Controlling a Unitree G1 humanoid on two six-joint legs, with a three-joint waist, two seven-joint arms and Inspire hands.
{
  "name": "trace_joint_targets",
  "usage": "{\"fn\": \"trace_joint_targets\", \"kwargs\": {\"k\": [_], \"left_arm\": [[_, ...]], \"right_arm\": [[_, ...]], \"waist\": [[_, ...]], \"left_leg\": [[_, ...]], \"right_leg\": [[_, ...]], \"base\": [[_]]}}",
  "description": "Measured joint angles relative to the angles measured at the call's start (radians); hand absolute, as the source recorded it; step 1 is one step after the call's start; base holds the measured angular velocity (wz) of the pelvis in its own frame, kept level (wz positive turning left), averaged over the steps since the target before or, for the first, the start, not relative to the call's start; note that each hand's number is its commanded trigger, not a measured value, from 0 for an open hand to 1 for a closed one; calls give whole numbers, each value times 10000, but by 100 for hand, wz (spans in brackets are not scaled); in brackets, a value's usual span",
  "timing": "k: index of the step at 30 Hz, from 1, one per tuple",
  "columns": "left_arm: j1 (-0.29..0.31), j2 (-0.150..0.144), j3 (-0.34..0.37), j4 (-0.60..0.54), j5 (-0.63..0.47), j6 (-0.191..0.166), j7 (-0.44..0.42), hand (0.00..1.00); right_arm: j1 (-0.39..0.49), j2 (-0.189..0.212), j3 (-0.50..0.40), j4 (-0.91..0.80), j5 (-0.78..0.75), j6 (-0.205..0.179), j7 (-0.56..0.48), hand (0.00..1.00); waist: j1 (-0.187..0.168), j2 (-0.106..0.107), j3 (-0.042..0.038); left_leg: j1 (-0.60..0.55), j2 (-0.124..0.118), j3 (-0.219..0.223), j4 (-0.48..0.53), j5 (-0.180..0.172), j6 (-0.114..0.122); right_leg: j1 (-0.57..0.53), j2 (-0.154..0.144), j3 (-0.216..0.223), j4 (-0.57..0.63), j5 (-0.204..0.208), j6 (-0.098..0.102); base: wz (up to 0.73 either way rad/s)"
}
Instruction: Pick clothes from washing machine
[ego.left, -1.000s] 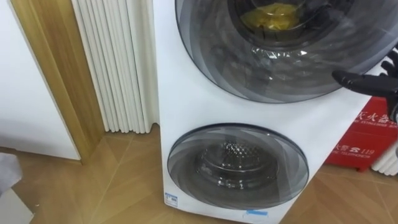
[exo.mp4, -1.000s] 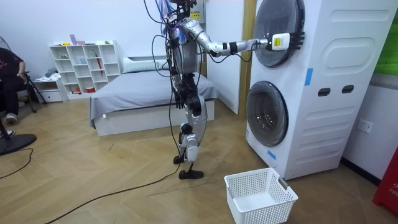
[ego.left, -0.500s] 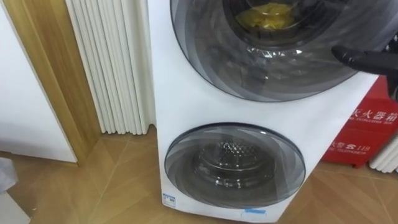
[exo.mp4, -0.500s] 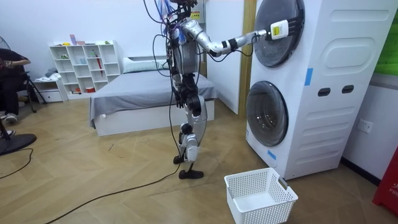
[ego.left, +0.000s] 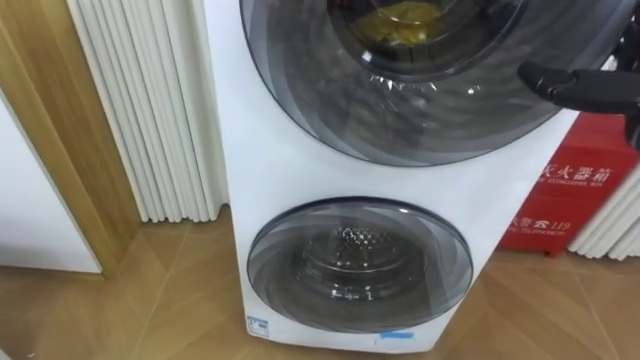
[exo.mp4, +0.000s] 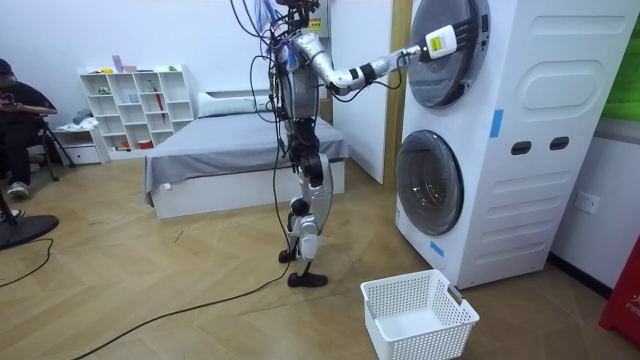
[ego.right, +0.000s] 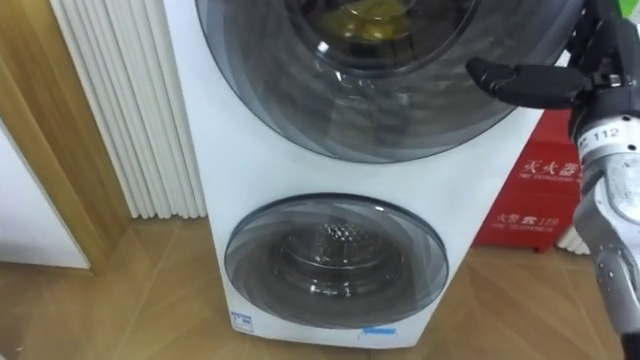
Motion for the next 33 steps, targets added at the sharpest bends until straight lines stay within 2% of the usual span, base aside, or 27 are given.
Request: {"fn": "trace_joint_targets", "kwargs": {"k": [3,7,13,15,18,20,25,28,33], "left_arm": [[-8,25,-202,16,-56,-4,30,0],[-66,23,-314,93,-29,-14,43,0],[-76,36,-405,223,-46,-82,43,0],[-93,50,-407,497,-18,-136,43,0],[-36,57,-613,608,1,-136,42,0],[-7,42,-810,655,-3,-113,42,0],[-85,-2,-1071,685,7,-101,42,0],[-140,-57,-1110,660,10,-94,43,0],[-230,-217,-1200,723,5,-86,43,0]], "right_arm": [[577,67,9,-660,73,-90,1,0],[1268,156,14,-1224,328,-424,33,0],[1686,226,45,-1319,450,-823,465,0],[1813,434,43,-1361,450,-987,666,0],[2553,782,34,-1750,428,-1548,819,0],[3184,1353,10,-2107,429,-1981,902,0],[3834,2098,4,-2347,378,-2532,1374,0],[4400,2350,23,-2342,378,-2544,1830,0],[4923,2733,447,-2344,346,-2214,2241,0]], "waist": [[-44,1,-3],[-36,-23,-11],[-19,-23,-15],[-13,-43,-28],[-34,-49,-62],[-42,-55,-67],[-143,32,-80],[-151,154,-110],[-214,462,-115]], "left_leg": [[59,5,1,0,0,-1],[185,35,144,-13,-1,-1],[284,77,294,-14,-2,-3],[318,105,394,-9,-2,-5],[327,137,409,46,-3,-7],[322,144,410,163,-3,-7],[304,163,410,249,-4,-8],[305,163,452,259,-5,-10],[306,162,537,238,-5,-10]], "right_leg": [[26,9,37,2,1,-2],[92,35,117,-4,6,-10],[103,81,293,4,57,-96],[114,118,370,-16,78,-130],[228,159,369,-170,129,-182],[303,162,344,-190,129,-185],[304,177,359,-173,137,-206],[295,166,367,-159,145,-210],[249,161,410,-149,161,-199]], "base": [[-6],[-10],[-9],[-12],[-1],[2],[0],[0],[-2]]}}
